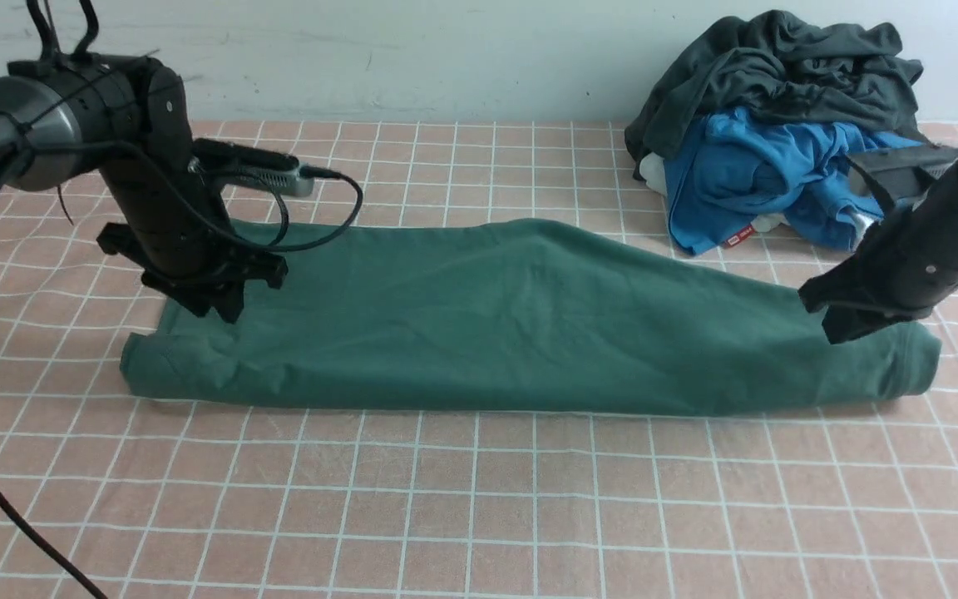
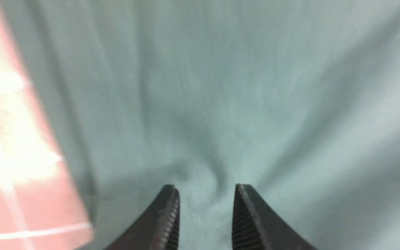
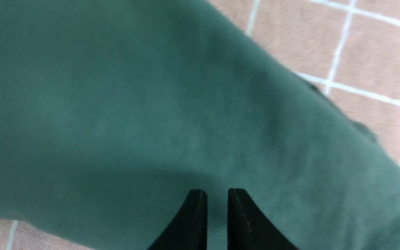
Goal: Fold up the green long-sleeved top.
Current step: Use the right arm to clamp the right edge of the fabric
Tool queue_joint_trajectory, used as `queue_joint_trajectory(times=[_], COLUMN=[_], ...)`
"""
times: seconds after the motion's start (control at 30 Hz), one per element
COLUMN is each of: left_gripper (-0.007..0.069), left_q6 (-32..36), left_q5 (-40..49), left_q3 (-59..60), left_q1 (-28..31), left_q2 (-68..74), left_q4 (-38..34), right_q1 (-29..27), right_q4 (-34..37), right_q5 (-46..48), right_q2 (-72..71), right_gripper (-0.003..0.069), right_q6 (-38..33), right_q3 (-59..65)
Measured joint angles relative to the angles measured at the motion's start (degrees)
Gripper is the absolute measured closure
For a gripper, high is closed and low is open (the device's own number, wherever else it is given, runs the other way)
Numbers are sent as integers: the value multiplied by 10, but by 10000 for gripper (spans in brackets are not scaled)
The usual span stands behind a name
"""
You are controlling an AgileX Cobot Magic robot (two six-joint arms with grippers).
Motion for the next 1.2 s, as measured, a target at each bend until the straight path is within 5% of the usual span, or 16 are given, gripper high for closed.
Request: queue_joint_trajectory(times=[0.47, 0.67, 0.73, 0.9, 1.0, 1.2], left_gripper=[416, 416, 416, 416, 416, 416], left_q6=[-20, -27, -28, -8, 15, 56], left_q5=[-101, -104, -104, -104, -101, -74], left_q3=[207, 216, 216, 216, 216, 279], left_q1=[51, 52, 52, 52, 51, 51], left_q2=[-74, -94, -145, -295, -348, -475], left_q4=[-10, -7, -13, -62, -88, -130], right_q1=[-65, -68, -68, -68, -68, -67], right_q4=[-22, -20, -33, -42, -24, 35], right_q5=[-68, -44, -22, -11, -12, -23], right_q2=[32, 30, 30, 30, 36, 56], right_gripper=[519, 305, 179, 51, 65, 405], right_q6=[67, 69, 78, 113, 121, 71], right_q3=[15, 14, 14, 14, 14, 10])
